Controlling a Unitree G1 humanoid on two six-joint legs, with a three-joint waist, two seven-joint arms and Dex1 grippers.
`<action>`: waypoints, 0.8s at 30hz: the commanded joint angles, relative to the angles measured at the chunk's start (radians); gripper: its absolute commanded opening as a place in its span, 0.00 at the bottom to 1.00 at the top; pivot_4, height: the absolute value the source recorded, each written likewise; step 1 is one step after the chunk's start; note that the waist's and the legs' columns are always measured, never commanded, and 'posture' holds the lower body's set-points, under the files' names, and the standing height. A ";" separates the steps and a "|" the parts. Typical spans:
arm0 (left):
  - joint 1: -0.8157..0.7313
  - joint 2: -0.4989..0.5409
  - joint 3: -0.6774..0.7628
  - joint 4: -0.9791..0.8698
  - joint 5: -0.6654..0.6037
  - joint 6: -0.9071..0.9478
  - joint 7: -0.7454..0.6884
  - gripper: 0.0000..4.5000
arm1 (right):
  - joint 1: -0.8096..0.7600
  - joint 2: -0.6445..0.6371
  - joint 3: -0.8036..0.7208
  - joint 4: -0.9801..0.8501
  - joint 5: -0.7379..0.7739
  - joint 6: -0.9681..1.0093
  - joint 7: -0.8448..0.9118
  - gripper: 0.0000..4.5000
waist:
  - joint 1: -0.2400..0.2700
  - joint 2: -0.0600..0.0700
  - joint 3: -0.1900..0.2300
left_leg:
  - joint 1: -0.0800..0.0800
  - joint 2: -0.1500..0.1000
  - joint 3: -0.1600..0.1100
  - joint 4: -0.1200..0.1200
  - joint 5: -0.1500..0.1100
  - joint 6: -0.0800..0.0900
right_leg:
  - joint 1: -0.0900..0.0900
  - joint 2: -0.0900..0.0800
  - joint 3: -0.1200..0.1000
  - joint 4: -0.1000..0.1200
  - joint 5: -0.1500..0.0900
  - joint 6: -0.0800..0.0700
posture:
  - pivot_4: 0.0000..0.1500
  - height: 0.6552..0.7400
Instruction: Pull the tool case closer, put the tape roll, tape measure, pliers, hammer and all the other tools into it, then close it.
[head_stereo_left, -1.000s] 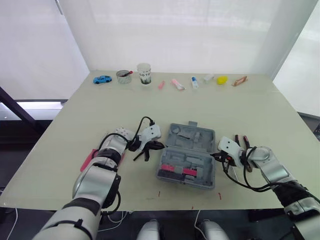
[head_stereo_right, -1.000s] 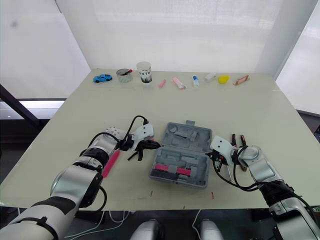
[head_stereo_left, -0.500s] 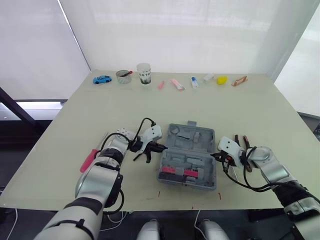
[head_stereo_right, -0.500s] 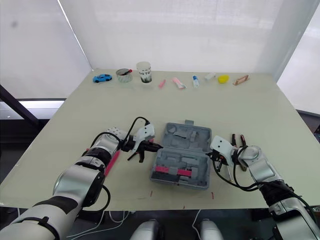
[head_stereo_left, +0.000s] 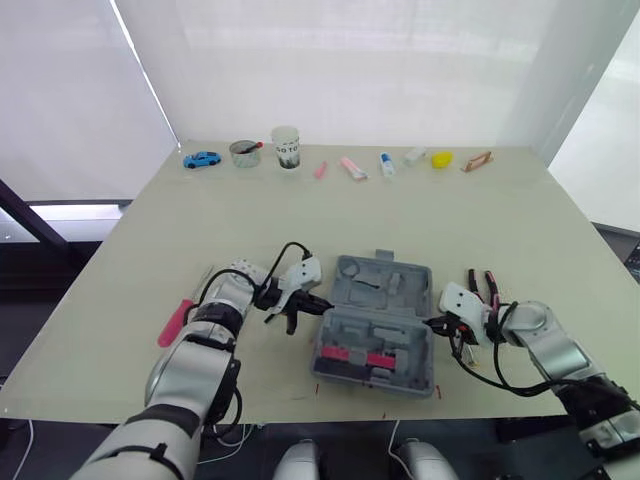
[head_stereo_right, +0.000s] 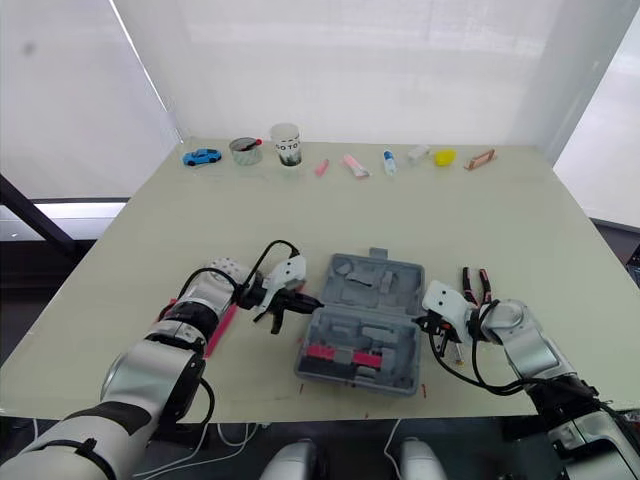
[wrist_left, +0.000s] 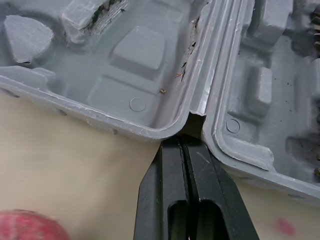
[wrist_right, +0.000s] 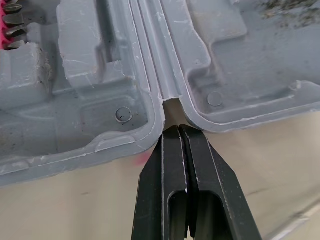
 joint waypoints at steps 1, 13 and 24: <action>0.049 -0.013 -0.016 -0.109 -0.035 0.029 -0.054 0.00 | 0.003 0.012 -0.007 -0.089 0.039 0.012 0.015 0.00 | 0.000 0.000 0.000 | 0.000 0.000 0.000 0.000 0.000 0.000 | 0.000 0.000 0.000 0.000 0.000 0.000 | 1.00 1.00; 0.254 0.031 -0.048 -0.499 -0.100 0.214 -0.083 0.00 | 0.080 -0.008 -0.021 -0.174 0.067 0.050 0.031 0.00 | 0.002 0.000 0.000 | 0.000 0.000 0.000 0.000 0.000 0.000 | 0.000 0.000 0.000 0.000 0.000 0.000 | 1.00 1.00; 0.368 0.058 -0.065 -0.725 -0.149 0.361 -0.044 0.00 | 0.133 -0.027 -0.041 -0.219 0.083 0.070 0.024 0.00 | 0.003 0.000 0.000 | 0.000 0.000 -0.001 0.001 0.000 0.000 | 0.000 0.000 0.000 0.001 0.000 0.000 | 1.00 1.00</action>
